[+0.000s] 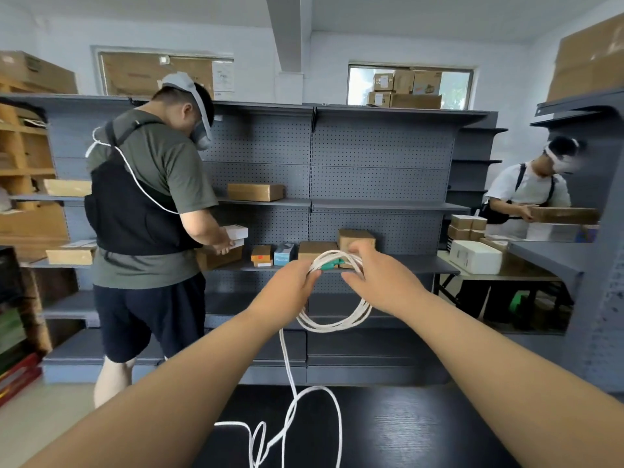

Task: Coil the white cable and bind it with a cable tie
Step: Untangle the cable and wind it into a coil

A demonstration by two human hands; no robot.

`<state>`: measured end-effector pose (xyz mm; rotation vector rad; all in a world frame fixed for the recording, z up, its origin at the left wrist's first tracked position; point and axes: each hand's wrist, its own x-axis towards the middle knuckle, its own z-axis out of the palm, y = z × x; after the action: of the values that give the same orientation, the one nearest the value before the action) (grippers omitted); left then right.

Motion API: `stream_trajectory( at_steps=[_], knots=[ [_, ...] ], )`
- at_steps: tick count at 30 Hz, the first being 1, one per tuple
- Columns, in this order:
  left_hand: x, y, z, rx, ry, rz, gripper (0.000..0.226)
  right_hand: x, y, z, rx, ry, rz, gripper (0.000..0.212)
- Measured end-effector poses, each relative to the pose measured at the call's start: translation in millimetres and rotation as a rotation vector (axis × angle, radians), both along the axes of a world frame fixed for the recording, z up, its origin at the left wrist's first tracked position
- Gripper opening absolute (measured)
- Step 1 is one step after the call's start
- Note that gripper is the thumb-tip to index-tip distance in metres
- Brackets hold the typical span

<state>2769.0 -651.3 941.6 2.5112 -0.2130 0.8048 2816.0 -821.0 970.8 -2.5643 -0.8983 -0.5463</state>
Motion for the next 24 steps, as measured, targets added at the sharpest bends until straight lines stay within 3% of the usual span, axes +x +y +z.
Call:
stream_trajectory(
  at_steps=[2,5,9,13,20,24],
  knots=[
    [1.9,1.7,5.1,0.110,0.025,-0.013,0.013,-0.2,-0.4,1.0,-0.108,-0.173,0.019,0.048],
    [1.0,2.7,12.6,0.261,0.026,-0.033,0.011,-1.2,2.1,3.5,-0.206,-0.309,0.067,0.046],
    [-2.2,-0.9,21.4,0.408,0.021,-0.062,0.019,-2.9,7.0,1.0,-0.362,-0.364,0.087,0.034],
    [-2.1,-1.2,26.1,0.407,0.036,-0.077,0.019,-3.6,8.7,-1.4,-0.388,-0.300,0.077,0.027],
    [-2.5,3.3,22.5,0.165,0.029,-0.047,0.011,-5.6,7.6,3.7,-0.324,-0.205,0.015,0.019],
    [-7.2,7.2,21.3,-0.137,0.108,-0.095,0.028,-5.6,0.9,12.1,-0.305,-0.184,-0.047,0.007]
  ],
)
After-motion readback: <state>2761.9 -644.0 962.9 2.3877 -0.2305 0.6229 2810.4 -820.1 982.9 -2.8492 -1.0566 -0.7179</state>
